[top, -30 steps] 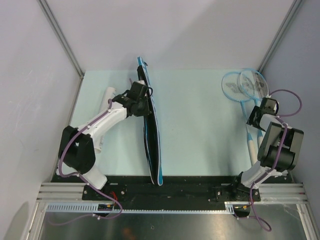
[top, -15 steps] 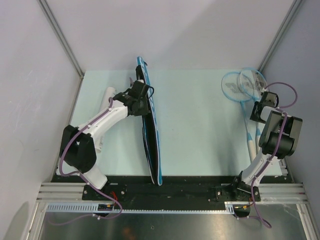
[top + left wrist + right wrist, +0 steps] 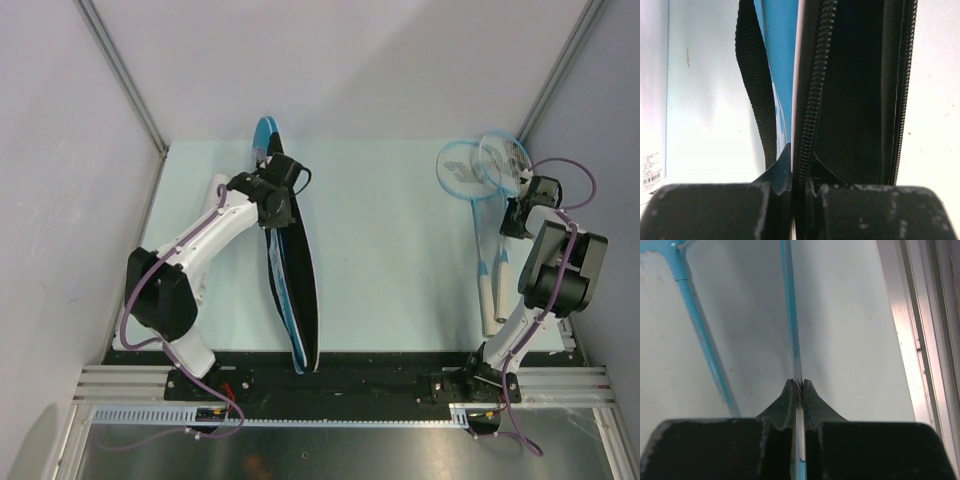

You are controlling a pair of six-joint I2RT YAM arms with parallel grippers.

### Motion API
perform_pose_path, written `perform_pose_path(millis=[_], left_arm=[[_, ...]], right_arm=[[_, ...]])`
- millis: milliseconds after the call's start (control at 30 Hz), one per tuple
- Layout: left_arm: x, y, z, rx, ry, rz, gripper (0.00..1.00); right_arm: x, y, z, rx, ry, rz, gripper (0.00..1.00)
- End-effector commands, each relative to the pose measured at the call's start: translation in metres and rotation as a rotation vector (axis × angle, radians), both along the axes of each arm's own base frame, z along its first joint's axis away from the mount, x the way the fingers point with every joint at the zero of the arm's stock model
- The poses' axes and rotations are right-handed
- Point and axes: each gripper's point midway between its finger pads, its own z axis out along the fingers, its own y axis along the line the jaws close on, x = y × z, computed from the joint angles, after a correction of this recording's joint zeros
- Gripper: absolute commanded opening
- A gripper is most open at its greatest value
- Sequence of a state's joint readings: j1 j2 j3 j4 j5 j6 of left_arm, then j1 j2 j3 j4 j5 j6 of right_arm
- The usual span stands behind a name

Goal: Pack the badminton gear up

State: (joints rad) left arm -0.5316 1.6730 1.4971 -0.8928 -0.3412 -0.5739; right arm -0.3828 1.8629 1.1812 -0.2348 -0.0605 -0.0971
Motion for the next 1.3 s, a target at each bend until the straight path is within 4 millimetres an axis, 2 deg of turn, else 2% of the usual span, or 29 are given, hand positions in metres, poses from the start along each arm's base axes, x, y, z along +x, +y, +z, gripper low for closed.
perform_pose_path(millis=[0, 67, 100, 133, 167, 233, 300, 433, 500, 567, 600, 667, 700, 767, 833, 967, 1067, 1133, 1200, 1233, 1267], left_arm=[[0.01, 0.003, 0.0, 0.008, -0.012, 0.101, 0.0], [0.013, -0.006, -0.02, -0.02, 0.057, 0.09, 0.0], [0.017, -0.009, -0.022, -0.047, 0.07, 0.093, 0.0], [0.016, -0.017, -0.027, -0.083, 0.103, 0.088, 0.0], [0.019, -0.018, -0.036, -0.084, 0.126, 0.098, 0.0], [0.024, -0.022, -0.035, -0.113, 0.128, 0.112, 0.0], [0.025, -0.022, -0.033, -0.142, 0.132, 0.126, 0.0], [0.031, -0.023, -0.018, -0.163, 0.097, 0.09, 0.0], [0.035, -0.025, -0.011, -0.186, 0.083, 0.067, 0.0], [0.04, -0.028, -0.003, -0.212, 0.048, 0.028, 0.0], [0.04, -0.026, -0.004, -0.232, 0.052, 0.021, 0.0], [0.045, -0.025, 0.0, -0.252, 0.031, 0.007, 0.0], [0.048, -0.019, -0.001, -0.255, 0.031, 0.017, 0.0], [0.05, -0.014, -0.005, -0.254, 0.042, 0.02, 0.0], [0.051, -0.008, -0.009, -0.263, 0.053, 0.017, 0.0], [0.051, -0.006, -0.009, -0.285, 0.041, -0.007, 0.0], [0.049, -0.012, -0.003, -0.334, 0.015, -0.049, 0.0], [0.05, -0.011, -0.002, -0.334, 0.0, -0.05, 0.0], [0.051, -0.008, -0.002, -0.334, -0.006, -0.043, 0.0], [0.051, -0.007, -0.002, -0.334, -0.006, -0.04, 0.0], [0.052, -0.006, -0.003, -0.337, -0.006, -0.039, 0.0]], right_arm=[[0.023, 0.004, 0.094, -0.004, -0.216, -0.114, 0.0], [0.027, 0.031, 0.107, 0.031, -0.239, -0.055, 0.0], [0.029, 0.047, 0.118, 0.055, -0.267, -0.005, 0.0], [0.032, 0.075, 0.123, 0.133, -0.285, 0.045, 0.0], [0.032, 0.088, 0.127, 0.174, -0.291, 0.064, 0.0], [0.031, 0.126, 0.139, 0.271, -0.309, 0.139, 0.0], [0.028, 0.155, 0.149, 0.349, -0.318, 0.215, 0.0], [0.007, 0.222, 0.179, 0.493, -0.331, 0.401, 0.0], [-0.005, 0.254, 0.187, 0.559, -0.318, 0.473, 0.0], [-0.019, 0.276, 0.189, 0.567, -0.3, 0.532, 0.0], [-0.028, 0.299, 0.188, 0.558, -0.281, 0.598, 0.0], [-0.043, 0.32, 0.181, 0.521, -0.246, 0.666, 0.0], [-0.055, 0.342, 0.178, 0.482, -0.236, 0.749, 0.0], [-0.063, 0.349, 0.164, 0.364, -0.218, 0.761, 0.0], [-0.074, 0.364, 0.163, 0.25, -0.248, 0.806, 0.0], [-0.086, 0.375, 0.162, 0.113, -0.3, 0.831, 0.0], [-0.09, 0.368, 0.161, -0.051, -0.322, 0.813, 0.0], [-0.089, 0.349, 0.161, -0.189, -0.327, 0.743, 0.0], [-0.097, 0.35, 0.16, -0.287, -0.33, 0.778, 0.0], [-0.099, 0.341, 0.161, -0.357, -0.334, 0.748, 0.0], [-0.105, 0.346, 0.163, -0.388, -0.347, 0.763, 0.0]])
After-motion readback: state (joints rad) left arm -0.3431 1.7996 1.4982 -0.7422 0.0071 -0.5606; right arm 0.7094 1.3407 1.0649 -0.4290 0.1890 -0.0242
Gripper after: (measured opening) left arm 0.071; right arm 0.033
